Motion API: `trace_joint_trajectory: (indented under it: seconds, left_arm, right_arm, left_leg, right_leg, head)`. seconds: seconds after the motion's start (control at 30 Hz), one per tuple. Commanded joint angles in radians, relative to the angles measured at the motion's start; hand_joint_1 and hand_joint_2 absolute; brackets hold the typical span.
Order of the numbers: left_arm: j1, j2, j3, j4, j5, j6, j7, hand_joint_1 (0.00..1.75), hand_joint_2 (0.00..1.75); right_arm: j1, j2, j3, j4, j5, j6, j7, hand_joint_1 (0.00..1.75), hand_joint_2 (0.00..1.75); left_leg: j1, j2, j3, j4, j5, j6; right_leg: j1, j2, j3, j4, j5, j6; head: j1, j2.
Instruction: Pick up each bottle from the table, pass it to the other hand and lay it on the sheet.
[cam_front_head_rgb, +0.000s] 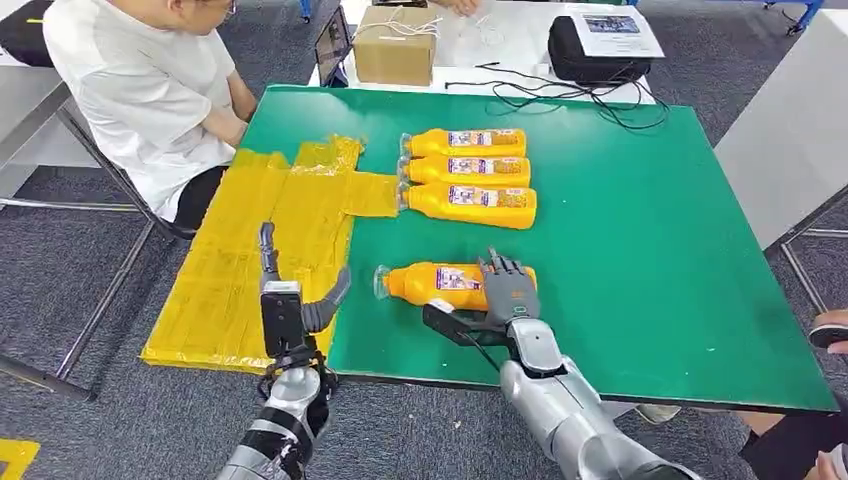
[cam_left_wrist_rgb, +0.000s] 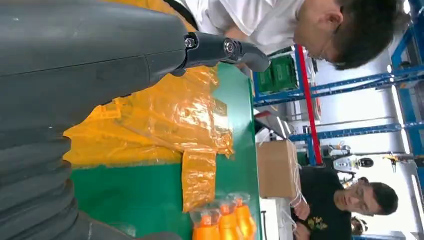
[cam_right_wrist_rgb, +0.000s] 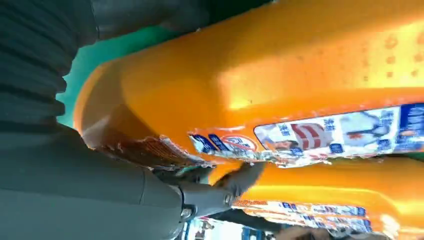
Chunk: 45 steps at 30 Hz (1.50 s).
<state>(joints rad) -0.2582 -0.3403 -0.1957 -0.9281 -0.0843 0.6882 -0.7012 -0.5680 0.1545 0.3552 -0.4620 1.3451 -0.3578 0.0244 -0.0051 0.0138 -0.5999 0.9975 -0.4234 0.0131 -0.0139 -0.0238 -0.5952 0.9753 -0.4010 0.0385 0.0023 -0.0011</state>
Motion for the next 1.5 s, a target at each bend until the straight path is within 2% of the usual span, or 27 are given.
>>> trace_joint_trajectory:
  seconds: [0.03,0.27,0.87,0.9,1.0,1.07,1.13,1.2,1.23,1.37,1.5]
  left_arm:
    - [0.015,-0.009,-0.042,0.032,0.007,0.010,0.003,0.00,1.75]
    - [0.002,-0.009,-0.025,0.037,0.007,0.006,0.003,0.00,1.75]
    - [-0.001,-0.009,-0.024,0.040,0.004,0.004,0.003,0.00,1.75]
    - [-0.001,-0.009,-0.022,0.038,0.001,0.004,0.003,0.00,1.75]
    - [-0.003,-0.009,-0.020,0.023,0.002,-0.012,0.003,0.00,1.75]
    - [-0.003,-0.009,-0.012,0.020,0.020,-0.017,0.003,0.00,1.75]
    - [-0.001,-0.009,0.008,0.031,0.102,-0.109,0.003,0.00,1.75]
    - [0.008,-0.009,0.015,0.031,0.172,-0.211,0.009,0.00,1.75]
    - [0.034,-0.007,0.022,-0.007,0.273,-0.376,0.083,0.00,1.75]
    - [0.162,0.013,-0.006,-0.175,0.331,-0.639,0.190,0.00,1.75]
    - [0.305,0.059,-0.085,-0.352,0.264,-0.715,0.190,0.00,1.75]
  right_arm:
    - [0.034,-0.036,0.014,0.069,0.004,0.097,0.075,1.75,1.75]
    - [0.012,-0.041,0.013,0.085,0.009,0.165,0.147,1.75,1.75]
    - [0.012,-0.039,0.008,0.081,0.001,0.168,0.141,1.75,1.75]
    - [0.014,-0.036,-0.003,0.074,-0.019,0.160,0.115,1.75,1.75]
    - [0.034,-0.008,-0.127,0.038,-0.246,0.164,-0.132,1.75,1.75]
    - [0.047,0.010,-0.162,0.008,-0.334,0.167,-0.185,1.75,1.75]
    - [0.076,0.026,-0.174,-0.061,-0.459,0.162,-0.264,1.75,1.75]
    - [0.106,0.033,-0.176,-0.139,-0.524,0.143,-0.302,1.75,1.75]
    - [0.137,0.039,-0.183,-0.215,-0.598,0.123,-0.349,1.75,1.75]
    - [0.227,0.014,-0.149,-0.429,-0.775,0.102,-0.394,1.75,1.75]
    - [0.326,0.007,-0.187,-0.645,-0.905,0.037,-0.453,1.75,1.75]
  left_leg:
    - [0.002,-0.004,0.006,-0.001,-0.002,-0.001]
    - [0.001,-0.003,0.005,-0.001,0.000,-0.001]
    - [0.002,-0.004,0.010,-0.001,0.000,-0.001]
    - [0.001,-0.003,0.009,-0.001,0.000,-0.001]
    - [0.001,-0.003,0.010,-0.001,0.000,-0.001]
    - [0.001,-0.004,0.010,-0.001,0.000,-0.001]
    - [0.002,0.000,0.012,-0.001,-0.001,0.000]
    - [0.001,0.005,0.015,-0.001,-0.004,0.000]
    - [0.002,0.007,0.015,-0.001,-0.004,0.000]
    - [0.003,0.006,0.014,-0.001,-0.004,-0.001]
    - [0.002,0.008,0.014,-0.001,-0.006,0.001]
  right_leg:
    - [0.002,-0.001,0.007,-0.002,-0.002,-0.002]
    - [0.001,-0.001,0.006,-0.002,-0.001,-0.001]
    - [0.001,-0.002,0.012,-0.003,-0.001,-0.001]
    - [0.001,-0.002,0.010,-0.002,-0.001,-0.001]
    - [0.001,-0.001,0.011,-0.002,-0.001,-0.001]
    - [0.001,-0.001,0.012,-0.002,-0.001,-0.001]
    - [0.001,0.002,0.013,-0.003,0.000,-0.001]
    - [0.001,0.006,0.014,-0.003,0.000,-0.001]
    - [0.002,0.008,0.014,-0.003,0.001,-0.002]
    - [0.003,0.007,0.012,-0.003,0.000,-0.004]
    - [0.002,0.010,0.013,-0.002,-0.003,-0.002]
  head:
    - [0.000,0.000]
    - [0.000,0.000]
    - [0.000,0.000]
    - [0.000,0.000]
    - [0.000,0.000]
    - [0.000,0.000]
    - [0.000,0.000]
    - [0.000,0.000]
    - [0.000,0.000]
    - [0.000,0.000]
    - [0.000,0.000]
